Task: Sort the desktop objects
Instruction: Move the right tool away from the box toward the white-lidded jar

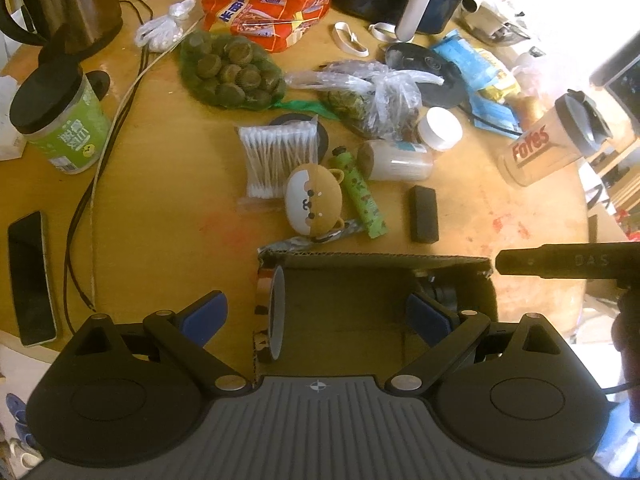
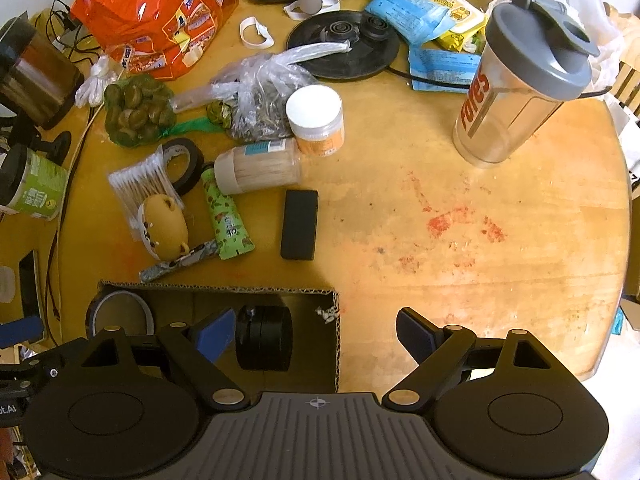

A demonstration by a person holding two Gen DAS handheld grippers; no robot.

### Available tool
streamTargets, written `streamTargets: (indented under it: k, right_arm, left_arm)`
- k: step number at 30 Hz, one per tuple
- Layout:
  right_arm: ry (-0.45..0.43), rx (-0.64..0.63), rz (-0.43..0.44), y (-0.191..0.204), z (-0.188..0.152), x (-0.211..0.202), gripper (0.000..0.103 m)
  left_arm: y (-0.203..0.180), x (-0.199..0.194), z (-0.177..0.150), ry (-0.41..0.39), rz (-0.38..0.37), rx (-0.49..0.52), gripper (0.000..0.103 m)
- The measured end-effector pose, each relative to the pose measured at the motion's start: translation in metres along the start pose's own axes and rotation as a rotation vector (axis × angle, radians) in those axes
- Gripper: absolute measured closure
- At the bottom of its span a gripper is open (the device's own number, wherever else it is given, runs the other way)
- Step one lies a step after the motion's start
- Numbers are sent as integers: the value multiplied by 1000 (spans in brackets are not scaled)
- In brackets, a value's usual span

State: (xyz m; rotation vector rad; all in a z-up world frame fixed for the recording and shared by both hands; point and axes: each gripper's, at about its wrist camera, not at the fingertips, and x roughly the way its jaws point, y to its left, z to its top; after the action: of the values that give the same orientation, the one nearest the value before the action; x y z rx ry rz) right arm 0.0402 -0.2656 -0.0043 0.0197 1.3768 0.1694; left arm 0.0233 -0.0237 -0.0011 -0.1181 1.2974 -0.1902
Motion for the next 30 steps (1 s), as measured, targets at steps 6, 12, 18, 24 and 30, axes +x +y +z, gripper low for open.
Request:
streamTargets:
  k: [6, 12, 18, 24, 30]
  right_arm:
    - [16, -20, 3, -3, 4, 0, 14]
    - [9, -36, -46, -19, 9, -1, 15]
    - [-3, -49, -61, -33, 17, 0, 16]
    - [-23, -70, -38, -38, 23, 0, 16]
    - [-30, -83, -31, -37, 30, 4, 16]
  left_arm:
    - [-2, -2, 5, -22, -15, 0, 4]
    - [-1, -3, 9, -43, -2, -24, 5]
    - [0, -4, 13, -50, -1, -18, 5]
    - [4, -4, 13, -49, 17, -33, 10]
    - [5, -2, 15, -45, 19, -37, 10]
